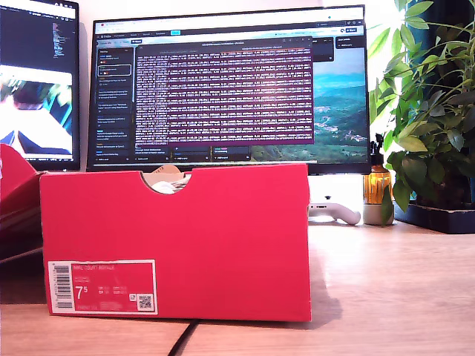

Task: Pack the white shoes by picking the first shoe and placing it inside the red shoebox, left side, then picking and rotating the second shoe and placing it in the shoebox

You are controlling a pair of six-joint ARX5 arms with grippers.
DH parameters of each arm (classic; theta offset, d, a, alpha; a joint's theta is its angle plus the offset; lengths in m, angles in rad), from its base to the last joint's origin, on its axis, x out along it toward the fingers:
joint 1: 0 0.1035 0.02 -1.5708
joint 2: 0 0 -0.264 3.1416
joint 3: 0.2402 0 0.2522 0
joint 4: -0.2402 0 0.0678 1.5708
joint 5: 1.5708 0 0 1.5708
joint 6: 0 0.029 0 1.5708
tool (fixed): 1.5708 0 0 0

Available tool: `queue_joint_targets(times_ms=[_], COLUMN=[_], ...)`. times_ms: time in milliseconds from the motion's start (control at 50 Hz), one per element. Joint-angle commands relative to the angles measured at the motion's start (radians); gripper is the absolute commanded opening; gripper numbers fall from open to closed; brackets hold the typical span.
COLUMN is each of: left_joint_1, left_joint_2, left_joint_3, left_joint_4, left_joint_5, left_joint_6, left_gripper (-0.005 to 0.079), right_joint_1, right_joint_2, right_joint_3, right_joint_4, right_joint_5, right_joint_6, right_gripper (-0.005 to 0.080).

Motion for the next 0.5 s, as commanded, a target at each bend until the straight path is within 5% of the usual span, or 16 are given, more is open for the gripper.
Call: queue_joint_targets(times_ms=[0,480], left_joint_1=[0.002,0.054], left_joint_2=[-0.011,-0.015], left_joint_3=[-0.031,-0.036], left_joint_4=[0.016,-0.023], left_joint_5=[-0.005,-0.006], left_joint_6=[-0.006,-0.005], left_gripper=[0.0043,0.0042], right_joint_1=[0.003,0.002], right_joint_2=[-0.007,-0.243], right_joint_3=[-0.035,-0.077], right_joint_4=[0.014,-0.147], right_joint_5=[0.014,0.011], right_joint_6=[0.003,-0.039], right_gripper=[0.0000,0.0000])
